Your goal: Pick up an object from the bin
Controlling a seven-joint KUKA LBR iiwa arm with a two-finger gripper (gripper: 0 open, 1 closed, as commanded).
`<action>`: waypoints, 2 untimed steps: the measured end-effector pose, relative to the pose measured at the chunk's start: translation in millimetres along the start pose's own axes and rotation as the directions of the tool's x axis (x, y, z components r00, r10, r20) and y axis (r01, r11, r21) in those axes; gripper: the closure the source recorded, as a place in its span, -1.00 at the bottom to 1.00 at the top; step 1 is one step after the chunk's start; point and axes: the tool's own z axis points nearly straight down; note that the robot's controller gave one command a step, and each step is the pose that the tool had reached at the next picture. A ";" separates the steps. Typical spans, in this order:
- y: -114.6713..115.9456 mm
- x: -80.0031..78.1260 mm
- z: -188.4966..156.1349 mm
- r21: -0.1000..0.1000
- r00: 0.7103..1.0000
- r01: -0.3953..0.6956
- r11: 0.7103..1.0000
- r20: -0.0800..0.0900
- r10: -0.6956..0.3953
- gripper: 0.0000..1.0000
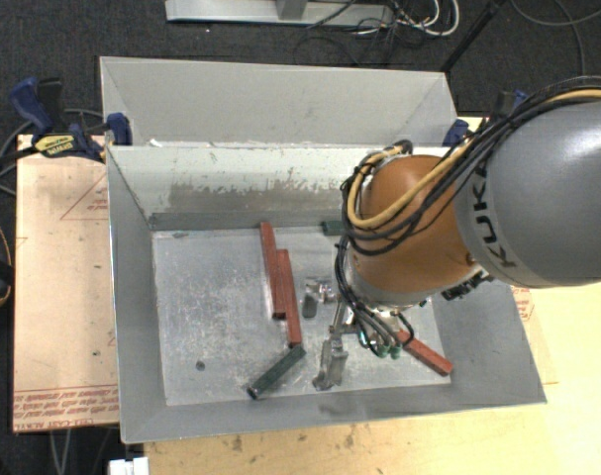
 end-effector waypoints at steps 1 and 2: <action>16.9 -9.6 93.7 0.004 0.943 0.333 0.943 0.023 -0.333 -1.00; 16.4 -6.3 95.4 0.002 0.943 0.333 0.943 0.012 -0.333 1.00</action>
Offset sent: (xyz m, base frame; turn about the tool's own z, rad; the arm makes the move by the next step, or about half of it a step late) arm 0.0041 0.0161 -0.0959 -0.3429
